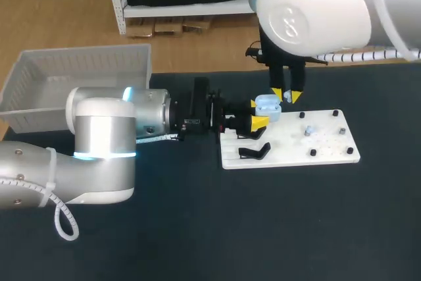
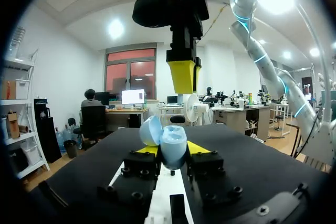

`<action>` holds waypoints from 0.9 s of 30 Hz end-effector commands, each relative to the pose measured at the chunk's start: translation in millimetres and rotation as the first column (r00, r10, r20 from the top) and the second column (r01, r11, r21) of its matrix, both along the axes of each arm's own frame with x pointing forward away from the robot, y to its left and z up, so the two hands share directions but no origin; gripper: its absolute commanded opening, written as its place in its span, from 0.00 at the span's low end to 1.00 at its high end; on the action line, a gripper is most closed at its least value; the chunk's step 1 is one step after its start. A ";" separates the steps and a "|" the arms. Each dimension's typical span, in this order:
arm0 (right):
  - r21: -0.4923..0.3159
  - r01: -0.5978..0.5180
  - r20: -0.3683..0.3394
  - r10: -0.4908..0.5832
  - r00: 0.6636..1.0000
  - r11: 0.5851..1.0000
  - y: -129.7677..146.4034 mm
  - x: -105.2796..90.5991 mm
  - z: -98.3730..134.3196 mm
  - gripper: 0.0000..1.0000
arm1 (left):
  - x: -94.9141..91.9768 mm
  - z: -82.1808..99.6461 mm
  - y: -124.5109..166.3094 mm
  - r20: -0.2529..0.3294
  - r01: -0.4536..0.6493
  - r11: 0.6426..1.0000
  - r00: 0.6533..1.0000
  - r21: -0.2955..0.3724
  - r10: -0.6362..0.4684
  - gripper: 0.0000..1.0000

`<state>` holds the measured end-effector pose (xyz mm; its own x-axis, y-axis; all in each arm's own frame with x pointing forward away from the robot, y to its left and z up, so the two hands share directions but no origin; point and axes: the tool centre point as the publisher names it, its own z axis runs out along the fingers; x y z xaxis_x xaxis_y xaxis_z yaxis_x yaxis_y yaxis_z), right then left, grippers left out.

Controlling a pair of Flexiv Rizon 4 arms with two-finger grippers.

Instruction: Pick up each earbud case from the left stands, insert the matching earbuds, close the lid, and place the case in the box.

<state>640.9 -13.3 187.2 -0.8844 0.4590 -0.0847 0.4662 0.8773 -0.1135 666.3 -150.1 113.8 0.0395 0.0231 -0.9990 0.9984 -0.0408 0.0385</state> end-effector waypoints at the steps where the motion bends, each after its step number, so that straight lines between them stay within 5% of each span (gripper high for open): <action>1: 0.031 0.073 -0.030 -0.072 0.997 0.997 4.0 3.8 0.2 0.00 | 0.0 -1.5 0.0 0.004 -0.002 1.000 1.000 -0.006 0.002 0.00; 19: 0.031 0.073 -0.030 -0.072 0.997 0.997 4.0 3.8 0.2 0.00 | 0.0 -1.5 0.0 0.004 -0.002 1.000 1.000 -0.006 0.002 0.00; 27: -0.036 0.289 -0.012 -0.290 0.957 0.957 5.4 9.8 9.5 0.00 | 0.0 -1.5 0.0 0.004 -0.002 1.000 1.000 -0.006 0.002 0.00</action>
